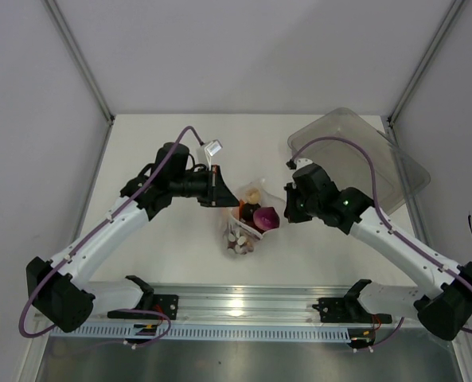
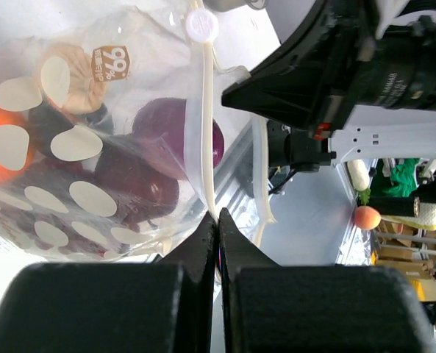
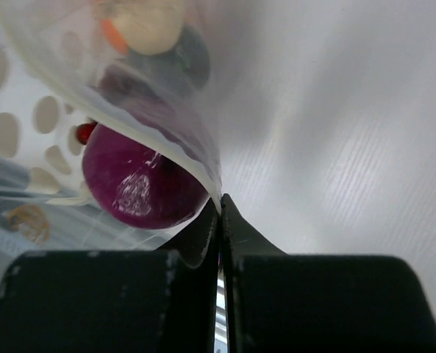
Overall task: Place the food in the zip-top bag and seal the zipper
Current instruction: Adjust the zipper food storage bag at the center of the board.
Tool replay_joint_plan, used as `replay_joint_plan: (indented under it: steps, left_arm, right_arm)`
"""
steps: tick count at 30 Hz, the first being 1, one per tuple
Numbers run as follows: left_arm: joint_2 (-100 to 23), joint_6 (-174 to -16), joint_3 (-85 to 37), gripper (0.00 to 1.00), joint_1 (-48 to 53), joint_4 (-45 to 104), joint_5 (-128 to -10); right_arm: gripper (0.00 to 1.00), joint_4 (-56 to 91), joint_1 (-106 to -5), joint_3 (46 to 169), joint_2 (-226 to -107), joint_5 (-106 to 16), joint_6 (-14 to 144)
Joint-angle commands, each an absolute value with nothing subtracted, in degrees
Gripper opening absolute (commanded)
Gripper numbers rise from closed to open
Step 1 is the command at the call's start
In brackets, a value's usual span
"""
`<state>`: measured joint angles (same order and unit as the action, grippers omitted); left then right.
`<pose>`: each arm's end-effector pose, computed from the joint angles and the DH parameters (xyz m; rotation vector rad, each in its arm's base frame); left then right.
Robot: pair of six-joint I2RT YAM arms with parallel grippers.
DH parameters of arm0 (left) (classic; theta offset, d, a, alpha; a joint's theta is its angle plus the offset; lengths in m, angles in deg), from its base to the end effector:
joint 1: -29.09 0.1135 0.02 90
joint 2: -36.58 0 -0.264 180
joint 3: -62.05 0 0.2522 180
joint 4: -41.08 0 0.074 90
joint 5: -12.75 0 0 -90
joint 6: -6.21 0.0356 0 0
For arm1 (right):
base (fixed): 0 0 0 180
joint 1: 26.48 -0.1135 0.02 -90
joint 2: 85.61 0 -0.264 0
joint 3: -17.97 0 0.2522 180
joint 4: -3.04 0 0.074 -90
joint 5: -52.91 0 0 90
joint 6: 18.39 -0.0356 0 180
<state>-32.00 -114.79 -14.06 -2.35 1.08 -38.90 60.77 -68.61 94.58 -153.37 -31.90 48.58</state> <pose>0.2100 -0.1543 0.3376 0.4414 2.2650 -1.3190 0.1811 0.1595 0.3142 -0.3669 2.4331 0.4029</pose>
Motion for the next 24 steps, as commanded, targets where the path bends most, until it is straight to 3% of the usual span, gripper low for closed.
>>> replay_joint_plan:
  steps: [1,10,24]
  left_arm:
    - [-31.5,-111.9,-18.2,0.01,-3.6,-0.2,-36.7]
    - [-32.6,-106.5,-20.9,0.01,-9.3,-2.2,-32.8]
    - [-29.3,-106.0,-12.6,0.01,-11.3,2.0,-30.7]
  right_arm:
    - [0.0,58.3,-68.7,95.0,-149.1,-37.9,46.1]
    - [0.0,56.9,-74.7,94.1,-140.8,-43.5,34.3]
    - [0.0,48.3,-86.9,90.8,-146.6,-26.8,15.9]
